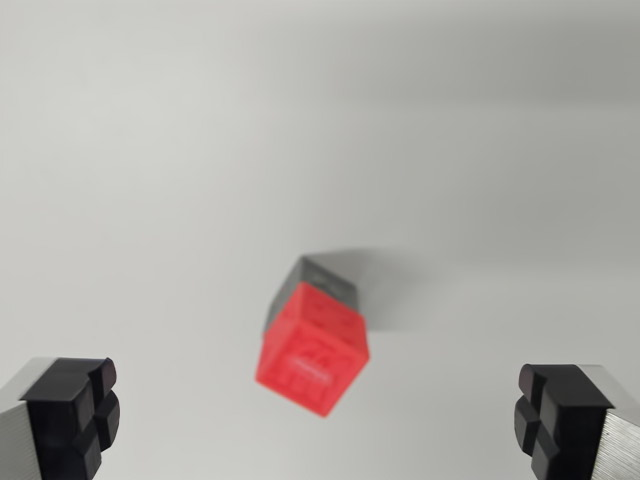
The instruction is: Destack cube
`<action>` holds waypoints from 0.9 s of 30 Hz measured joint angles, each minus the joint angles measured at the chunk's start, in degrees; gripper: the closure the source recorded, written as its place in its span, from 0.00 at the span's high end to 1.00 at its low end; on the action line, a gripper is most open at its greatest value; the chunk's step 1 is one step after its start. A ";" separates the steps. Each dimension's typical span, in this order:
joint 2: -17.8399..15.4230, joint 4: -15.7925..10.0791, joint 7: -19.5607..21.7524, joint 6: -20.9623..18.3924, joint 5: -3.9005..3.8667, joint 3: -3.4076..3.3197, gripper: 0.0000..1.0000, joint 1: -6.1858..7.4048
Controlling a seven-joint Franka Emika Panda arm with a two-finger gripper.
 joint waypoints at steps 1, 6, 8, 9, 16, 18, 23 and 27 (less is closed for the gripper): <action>0.00 0.00 0.00 0.00 0.00 0.00 1.00 0.00; 0.00 0.00 0.00 0.00 0.00 0.00 1.00 0.00; 0.00 0.00 0.00 0.00 0.00 0.00 1.00 0.00; 0.00 0.00 0.00 0.00 0.00 0.00 1.00 0.00; -0.02 -0.29 0.31 0.11 0.00 0.00 1.00 0.00; -0.10 -0.72 0.64 0.47 0.00 0.00 1.00 0.00; -0.72 -2.36 1.92 1.63 0.00 0.00 1.00 0.02; -1.30 -3.83 3.17 2.68 0.00 0.00 1.00 0.05</action>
